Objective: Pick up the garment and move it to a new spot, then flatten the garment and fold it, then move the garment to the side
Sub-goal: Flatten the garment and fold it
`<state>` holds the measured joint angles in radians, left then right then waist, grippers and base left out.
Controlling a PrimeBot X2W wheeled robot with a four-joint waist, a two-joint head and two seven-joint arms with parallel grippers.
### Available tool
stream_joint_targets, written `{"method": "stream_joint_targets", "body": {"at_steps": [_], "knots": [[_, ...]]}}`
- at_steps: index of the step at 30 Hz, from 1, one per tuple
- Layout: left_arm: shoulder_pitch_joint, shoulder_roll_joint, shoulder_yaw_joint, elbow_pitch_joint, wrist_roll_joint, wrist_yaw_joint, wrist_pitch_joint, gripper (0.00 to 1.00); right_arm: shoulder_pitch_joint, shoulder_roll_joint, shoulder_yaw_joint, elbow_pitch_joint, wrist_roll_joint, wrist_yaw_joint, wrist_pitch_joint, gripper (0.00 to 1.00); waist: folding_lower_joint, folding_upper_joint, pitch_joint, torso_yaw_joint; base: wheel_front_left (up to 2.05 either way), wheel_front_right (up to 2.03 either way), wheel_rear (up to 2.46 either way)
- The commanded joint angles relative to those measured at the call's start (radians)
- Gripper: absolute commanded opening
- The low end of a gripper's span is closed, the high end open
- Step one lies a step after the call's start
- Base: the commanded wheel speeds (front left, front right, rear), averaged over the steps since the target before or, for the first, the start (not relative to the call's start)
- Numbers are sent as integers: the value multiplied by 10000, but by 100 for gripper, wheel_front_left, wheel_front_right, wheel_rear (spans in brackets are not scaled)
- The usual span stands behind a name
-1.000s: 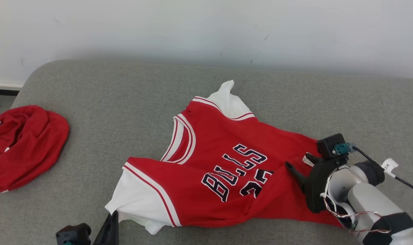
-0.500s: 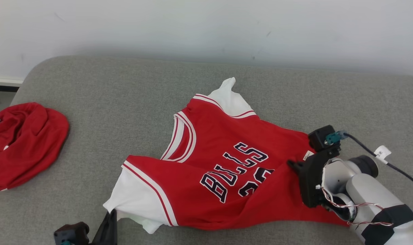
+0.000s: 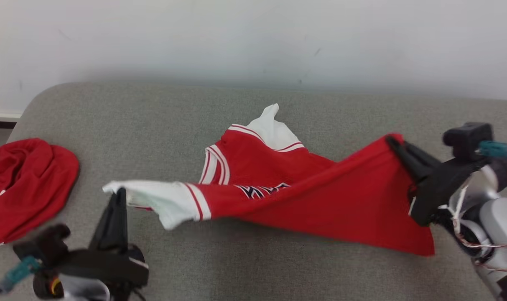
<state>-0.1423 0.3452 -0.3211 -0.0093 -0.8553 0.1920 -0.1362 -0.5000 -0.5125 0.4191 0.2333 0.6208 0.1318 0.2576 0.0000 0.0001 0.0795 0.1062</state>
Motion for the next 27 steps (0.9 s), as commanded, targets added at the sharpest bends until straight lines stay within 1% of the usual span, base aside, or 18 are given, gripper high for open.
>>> {"method": "stream_joint_targets", "body": {"at_steps": [1, 6, 10, 13, 17, 22, 27], "knots": [[-355, 88, 171, -230, -129, -124, 73, 0, 135, -204, -238, -283, 63, -23, -247, 0, 0, -1, -159, -81, 0, 0, 0], [-1675, 163, 489, -1171, -858, -450, 782, 0, 58, -633, -1051, -1178, 120, -23, -868, 0, 0, -1, -462, -324, 0, 0, 0], [-2913, 332, 484, -1675, -1261, -597, 1705, 0, -128, -844, -1556, -1696, 125, -23, -1093, 0, 0, -1, -739, -591, 0, 0, 0], [-3986, 559, 468, -1917, -1262, -533, 2318, 0, -336, -981, -1862, -1928, 419, -23, -936, 0, 0, -1, -925, -789, 0, 0, 0], [-5412, 739, 591, -2044, -1339, -376, 2969, 0, -833, -1153, -2275, -2185, 1262, -23, -538, 0, 0, -1, -1133, -1042, 0, 0, 0], [-6882, 973, 770, -1783, -1403, -196, 3614, 0, -1524, -1728, -2858, -2147, 2445, -23, 107, 0, 0, -1, -1370, -1198, 0, 0, 0], [-7716, 1092, 843, -1739, -1784, 33, 4408, 0, -2001, -2379, -3301, -2232, 2986, -23, 332, 0, 0, -1, -1570, -1264, 0, 0, 0]]}}
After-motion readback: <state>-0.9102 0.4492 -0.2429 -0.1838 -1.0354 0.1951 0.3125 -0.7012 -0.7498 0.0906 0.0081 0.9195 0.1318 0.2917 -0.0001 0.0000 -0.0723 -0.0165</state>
